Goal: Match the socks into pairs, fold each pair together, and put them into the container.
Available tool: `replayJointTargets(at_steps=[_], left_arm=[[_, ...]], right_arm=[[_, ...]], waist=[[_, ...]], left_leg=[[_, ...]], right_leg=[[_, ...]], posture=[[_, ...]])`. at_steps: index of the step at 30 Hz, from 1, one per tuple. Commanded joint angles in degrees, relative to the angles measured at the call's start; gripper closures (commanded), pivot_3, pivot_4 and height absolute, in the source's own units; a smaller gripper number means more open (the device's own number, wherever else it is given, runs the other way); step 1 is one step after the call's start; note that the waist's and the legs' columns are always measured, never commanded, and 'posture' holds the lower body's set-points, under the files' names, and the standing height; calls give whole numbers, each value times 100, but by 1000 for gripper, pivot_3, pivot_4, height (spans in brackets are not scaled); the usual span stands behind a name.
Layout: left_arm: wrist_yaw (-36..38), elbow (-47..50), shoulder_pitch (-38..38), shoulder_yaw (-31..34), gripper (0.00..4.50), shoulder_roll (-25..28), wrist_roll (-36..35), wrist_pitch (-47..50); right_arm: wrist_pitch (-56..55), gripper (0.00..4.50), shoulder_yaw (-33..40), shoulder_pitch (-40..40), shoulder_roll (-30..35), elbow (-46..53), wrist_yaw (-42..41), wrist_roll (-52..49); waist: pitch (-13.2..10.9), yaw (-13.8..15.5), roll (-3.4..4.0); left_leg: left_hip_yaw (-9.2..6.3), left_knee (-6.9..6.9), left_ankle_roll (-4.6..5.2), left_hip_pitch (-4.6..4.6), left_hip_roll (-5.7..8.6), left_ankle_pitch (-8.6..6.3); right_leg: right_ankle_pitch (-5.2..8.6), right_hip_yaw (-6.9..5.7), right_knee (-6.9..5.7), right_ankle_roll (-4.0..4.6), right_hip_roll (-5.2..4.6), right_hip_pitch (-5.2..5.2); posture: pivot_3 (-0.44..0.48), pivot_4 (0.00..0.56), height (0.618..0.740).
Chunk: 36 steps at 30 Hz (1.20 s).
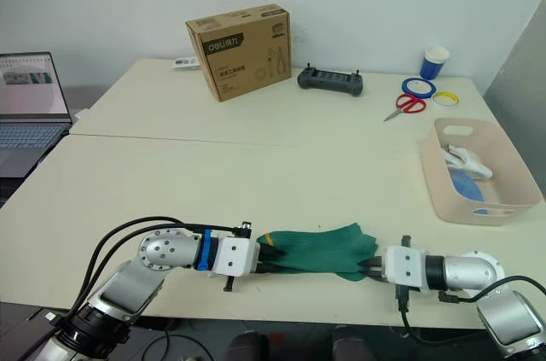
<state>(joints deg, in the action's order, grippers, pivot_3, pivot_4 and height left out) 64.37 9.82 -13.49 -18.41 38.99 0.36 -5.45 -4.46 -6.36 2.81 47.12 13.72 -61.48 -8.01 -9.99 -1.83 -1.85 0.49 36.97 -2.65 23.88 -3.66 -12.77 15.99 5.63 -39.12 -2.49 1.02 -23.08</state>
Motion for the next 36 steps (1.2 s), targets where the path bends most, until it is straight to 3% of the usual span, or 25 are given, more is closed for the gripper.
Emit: replayJointTargets(at_steps=[1, 3, 6, 12, 16, 18, 23, 29, 36], left_arm=[[5, 215, -6, 114, 2289, 29, -202, 1], [34, 162, -53, 226, 1661, 83, -311, -25], [219, 152, -80, 423, 721, 266, -604, 56], [486, -2, -443, 846, 721, 428, -1326, 499], [-142, -211, -1080, 997, 698, -197, -1619, 1342], [-331, -153, -1056, 977, 1093, -425, -1691, 1665], [-547, 189, -628, 682, 2609, -618, -1474, 1800], [-603, 365, -105, 370, 4474, -611, -1211, 1587], [-633, -256, 171, 239, 4474, -535, -736, 932]], right_arm=[[83, 2775, 186, -25, 15, 245, -34, -279], [317, 2044, 332, -17, 63, 376, -131, -643], [828, 2008, 550, -69, 97, 620, -178, -1199], [1832, 2008, 558, -620, -331, 844, 357, -1701], [2055, 2187, 224, -1156, -829, 533, 686, -1458], [2040, 2613, 84, -1284, -982, 401, 704, -1353], [1865, 4447, -148, -1307, -1152, 226, 721, -1051], [1437, 4500, -435, -1055, -1228, -32, 699, -632], [1186, 4500, -378, -835, -1242, -412, 706, -473]], waist=[[0, 0, 0], [0, 0, 0], [0, -1, 0], [0, -1, 0], [0, 6, -1], [1, 3, 0], [2, -9, 1], [2, 0, 1], [3, -9, 3]], left_leg=[[0, 0, 0, 0, 0, 0], [0, 0, 0, 0, 0, 0], [-2, 0, 0, 0, -1, 0], [-3, 0, 0, -3, -2, 0], [-3, 3, 0, 3, 0, 0], [-4, 3, 0, 4, 1, 0], [-11, -2, 1, 4, -1, -1], [-15, -1, 1, 3, -1, 0], [-12, -1, 1, -1, -1, 0]], right_leg=[[0, 0, 0, 0, 0, 0], [0, 0, 0, 0, 0, 0], [0, -1, -2, 0, 0, 0], [0, -4, -4, 0, 1, 1], [0, -6, -1, -1, 0, 1], [0, -5, 1, -1, 0, 2], [-11, -4, -2, 19, 6, -6], [-2, -7, -4, 9, 7, -2], [1, -3, -4, 4, 8, -3]], posture=[[0, 150, 740], [0, 150, 740], [0, 150, 740], [0, 150, 740], [0, 150, 740], [0, 150, 740], [0, 150, 740], [0, 150, 740], [0, 150, 740]])
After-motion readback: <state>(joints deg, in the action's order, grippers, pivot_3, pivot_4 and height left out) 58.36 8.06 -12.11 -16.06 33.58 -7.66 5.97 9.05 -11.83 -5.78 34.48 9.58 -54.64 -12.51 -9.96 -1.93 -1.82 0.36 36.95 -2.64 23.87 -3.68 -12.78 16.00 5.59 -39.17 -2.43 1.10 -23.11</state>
